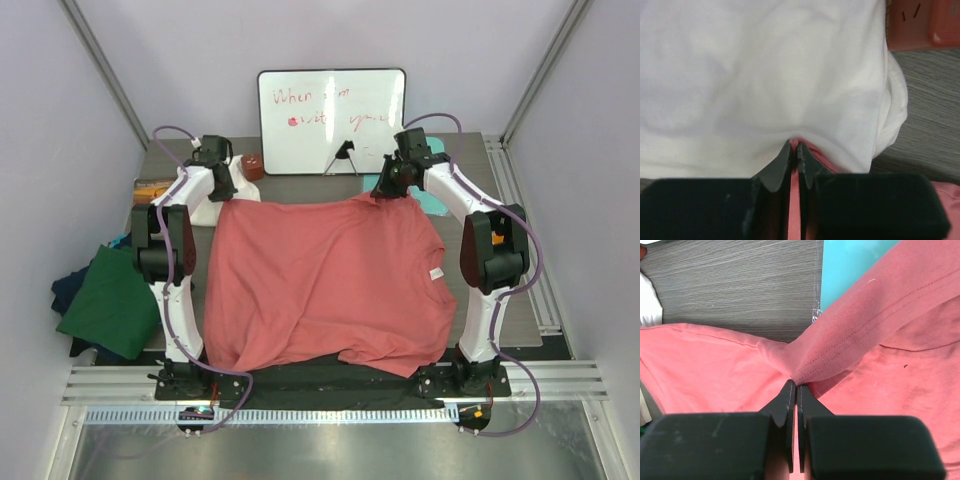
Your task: Fold and stack the t-shirts
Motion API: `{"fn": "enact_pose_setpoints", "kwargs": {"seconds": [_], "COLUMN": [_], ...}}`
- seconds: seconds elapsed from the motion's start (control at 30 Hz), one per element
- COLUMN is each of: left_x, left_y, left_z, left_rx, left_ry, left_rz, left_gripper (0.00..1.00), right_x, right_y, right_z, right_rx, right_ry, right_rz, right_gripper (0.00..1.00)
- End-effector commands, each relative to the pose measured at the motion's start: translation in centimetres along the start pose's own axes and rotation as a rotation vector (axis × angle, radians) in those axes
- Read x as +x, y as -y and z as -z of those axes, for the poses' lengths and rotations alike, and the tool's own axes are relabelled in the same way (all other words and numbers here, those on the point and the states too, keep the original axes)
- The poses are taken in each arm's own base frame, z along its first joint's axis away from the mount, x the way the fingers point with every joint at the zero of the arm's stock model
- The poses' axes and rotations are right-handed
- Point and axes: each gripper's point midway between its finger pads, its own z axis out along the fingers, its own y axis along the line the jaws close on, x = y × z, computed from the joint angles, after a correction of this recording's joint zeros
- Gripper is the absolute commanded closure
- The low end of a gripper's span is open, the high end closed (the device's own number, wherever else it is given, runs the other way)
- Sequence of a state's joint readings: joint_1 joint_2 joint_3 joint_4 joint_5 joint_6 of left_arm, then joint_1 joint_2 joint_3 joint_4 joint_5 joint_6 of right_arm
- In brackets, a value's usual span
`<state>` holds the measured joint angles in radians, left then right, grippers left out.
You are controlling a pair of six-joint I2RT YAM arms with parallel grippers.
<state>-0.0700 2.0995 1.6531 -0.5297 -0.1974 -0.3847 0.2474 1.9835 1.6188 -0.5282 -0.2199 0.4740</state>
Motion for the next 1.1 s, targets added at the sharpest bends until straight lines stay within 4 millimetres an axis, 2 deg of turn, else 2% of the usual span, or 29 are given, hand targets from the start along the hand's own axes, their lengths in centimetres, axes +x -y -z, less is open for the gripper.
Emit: {"fn": "enact_pose_setpoints", "kwargs": {"seconds": [0.0,0.17,0.27,0.4,0.5,0.53,0.63,0.67,0.73,0.77,0.87,1.07], "left_x": [-3.1,-3.2,-3.9,-5.5,-6.1,-6.7,-7.7,-8.0,-8.3,-8.3,-7.4,-5.8], "left_y": [0.6,0.5,0.2,0.2,0.3,0.3,0.2,0.2,0.2,0.2,-0.3,-1.1], "left_z": [0.7,1.6,2.5,5.3,6.8,8.0,9.7,10.1,11.1,11.2,11.8,13.2], "left_rx": [0.036,0.039,0.034,0.052,0.069,0.083,0.093,0.097,0.105,0.104,0.096,0.095], "left_ry": [0.084,0.099,0.124,0.18,0.212,0.236,0.28,0.289,0.3,0.298,0.276,0.271], "left_rz": [0.02,0.018,0.018,0.037,0.059,0.066,0.067,0.066,0.062,0.057,0.048,0.033], "left_gripper": [1.0,1.0,1.0,1.0,1.0,1.0,1.0,1.0,1.0,1.0,1.0,1.0], "right_x": [-0.4,-0.3,-0.1,-0.4,-1.2,-1.5,-3.1,-4.5,-5.2,-6.4,-7.5,-8.7], "right_y": [-0.5,-0.5,-0.5,-0.4,-0.5,-0.5,-0.6,-1.0,-1.2,-1.8,-2.3,-3.7], "right_z": [0.3,0.4,0.5,1.4,2.2,2.4,3.1,3.5,3.8,4.2,5.0,6.6], "right_rx": [-0.021,-0.025,-0.025,-0.014,-0.013,-0.011,-0.012,-0.021,-0.016,-0.022,-0.021,-0.055], "right_ry": [0.011,0.009,0.007,0.027,0.056,0.063,0.087,0.111,0.105,0.129,0.145,0.175], "right_rz": [0.001,0.002,0.0,0.007,0.018,0.021,0.025,0.037,0.048,0.065,0.08,0.091], "right_gripper": [0.99,0.99,0.99,0.99,0.99,0.99,0.99,0.99,0.99,0.99,0.99,0.99]}}
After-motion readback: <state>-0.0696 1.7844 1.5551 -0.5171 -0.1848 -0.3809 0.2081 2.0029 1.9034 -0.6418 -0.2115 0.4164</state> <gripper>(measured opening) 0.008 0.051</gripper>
